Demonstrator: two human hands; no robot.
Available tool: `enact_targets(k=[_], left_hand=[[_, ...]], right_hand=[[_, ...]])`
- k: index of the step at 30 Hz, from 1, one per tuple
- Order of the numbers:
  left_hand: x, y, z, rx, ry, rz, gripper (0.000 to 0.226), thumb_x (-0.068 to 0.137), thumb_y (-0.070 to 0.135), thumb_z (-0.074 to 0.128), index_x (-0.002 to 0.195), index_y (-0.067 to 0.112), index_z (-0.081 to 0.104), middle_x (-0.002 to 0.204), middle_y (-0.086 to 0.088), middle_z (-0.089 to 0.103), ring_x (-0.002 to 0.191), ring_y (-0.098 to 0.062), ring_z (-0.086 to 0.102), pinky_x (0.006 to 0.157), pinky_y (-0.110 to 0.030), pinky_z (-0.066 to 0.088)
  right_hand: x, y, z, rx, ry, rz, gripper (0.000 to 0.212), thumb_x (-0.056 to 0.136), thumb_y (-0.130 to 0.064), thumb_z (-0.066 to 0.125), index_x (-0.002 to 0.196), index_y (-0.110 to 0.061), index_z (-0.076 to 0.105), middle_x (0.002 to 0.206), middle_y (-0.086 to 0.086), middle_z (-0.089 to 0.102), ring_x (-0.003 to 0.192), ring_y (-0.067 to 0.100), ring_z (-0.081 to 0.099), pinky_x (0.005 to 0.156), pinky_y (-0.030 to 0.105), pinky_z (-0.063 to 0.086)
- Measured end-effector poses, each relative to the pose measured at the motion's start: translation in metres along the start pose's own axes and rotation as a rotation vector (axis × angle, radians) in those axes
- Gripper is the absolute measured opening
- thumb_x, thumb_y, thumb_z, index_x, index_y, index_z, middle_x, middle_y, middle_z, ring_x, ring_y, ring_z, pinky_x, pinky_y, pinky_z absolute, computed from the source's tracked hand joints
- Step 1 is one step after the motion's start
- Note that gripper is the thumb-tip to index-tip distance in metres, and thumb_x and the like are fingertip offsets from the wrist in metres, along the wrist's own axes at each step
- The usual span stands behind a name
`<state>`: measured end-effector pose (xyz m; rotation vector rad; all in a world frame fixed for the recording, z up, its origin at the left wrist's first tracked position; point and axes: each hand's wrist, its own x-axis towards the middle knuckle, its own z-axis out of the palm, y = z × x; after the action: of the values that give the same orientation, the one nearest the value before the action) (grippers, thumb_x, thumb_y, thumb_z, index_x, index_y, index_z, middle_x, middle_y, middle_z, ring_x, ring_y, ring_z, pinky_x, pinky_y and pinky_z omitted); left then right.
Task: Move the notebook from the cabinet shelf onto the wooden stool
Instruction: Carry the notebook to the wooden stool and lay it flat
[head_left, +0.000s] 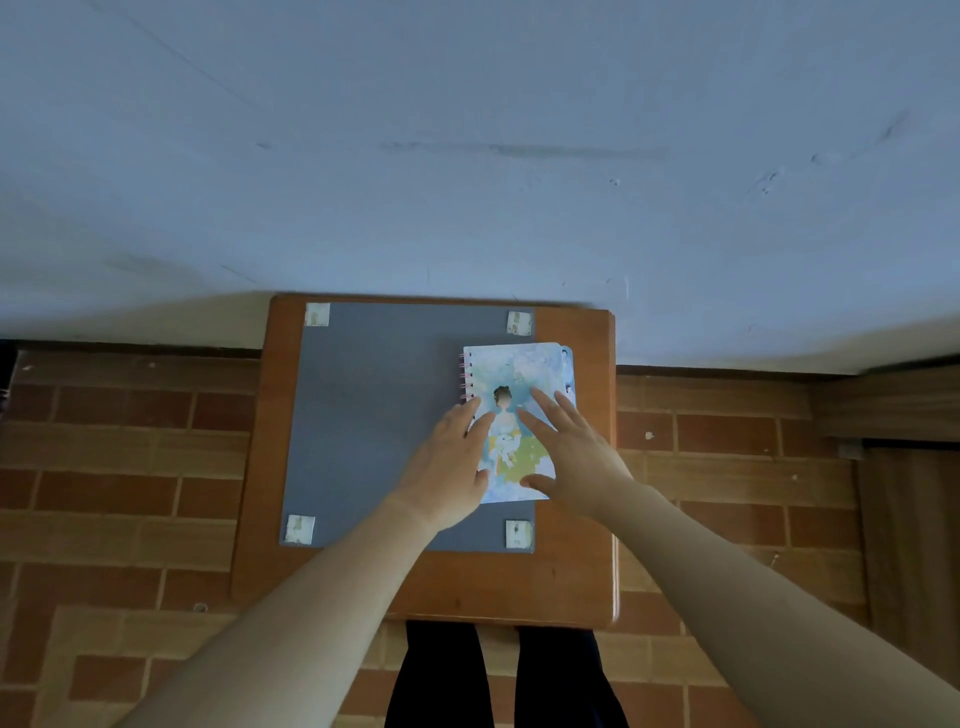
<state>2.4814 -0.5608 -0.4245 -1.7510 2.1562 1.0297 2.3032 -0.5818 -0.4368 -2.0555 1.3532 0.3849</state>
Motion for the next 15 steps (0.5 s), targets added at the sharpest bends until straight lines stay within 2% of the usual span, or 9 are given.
enact_targets(k=[3, 8, 11, 15], left_hand=[[0.002, -0.008, 0.012, 0.061, -0.048, 0.013, 0.067, 0.094, 0.027, 0.044, 0.147, 0.020, 0.004, 0.156, 0.001, -0.010, 0.143, -0.018, -0.003, 0.111, -0.034, 0.023], [0.000, -0.006, 0.028, 0.133, -0.109, 0.037, 0.080, 0.090, 0.044, 0.047, 0.146, 0.026, -0.008, 0.153, -0.003, -0.025, 0.143, -0.023, -0.009, 0.114, -0.043, 0.020], [0.005, 0.002, 0.034, 0.138, -0.103, 0.040, 0.086, 0.086, 0.050, 0.051, 0.145, 0.028, -0.009, 0.153, -0.004, -0.026, 0.143, -0.025, -0.010, 0.113, -0.043, 0.017], [0.020, 0.013, 0.035, 0.174, -0.068, 0.067, 0.083, 0.087, 0.046, 0.053, 0.145, 0.030, -0.004, 0.154, -0.004, -0.022, 0.143, -0.026, -0.007, 0.114, -0.043, 0.017]], right_hand=[[-0.003, 0.005, 0.012, -0.011, 0.001, 0.007, 0.083, 0.084, -0.047, 0.057, 0.145, -0.028, 0.005, 0.155, -0.008, -0.016, 0.141, 0.016, -0.015, 0.108, 0.039, 0.030], [-0.012, 0.012, 0.023, -0.043, 0.038, 0.010, 0.089, 0.083, -0.053, 0.054, 0.145, -0.029, -0.004, 0.154, -0.010, -0.019, 0.140, 0.012, -0.016, 0.109, 0.035, 0.028], [-0.016, 0.019, 0.023, -0.030, 0.056, 0.036, 0.088, 0.082, -0.055, 0.053, 0.145, -0.031, -0.004, 0.154, -0.012, -0.018, 0.140, 0.010, -0.015, 0.108, 0.035, 0.028], [-0.020, 0.030, 0.021, -0.016, 0.079, 0.095, 0.088, 0.082, -0.055, 0.054, 0.145, -0.031, -0.004, 0.154, -0.012, -0.015, 0.141, 0.010, -0.015, 0.106, 0.036, 0.033]])
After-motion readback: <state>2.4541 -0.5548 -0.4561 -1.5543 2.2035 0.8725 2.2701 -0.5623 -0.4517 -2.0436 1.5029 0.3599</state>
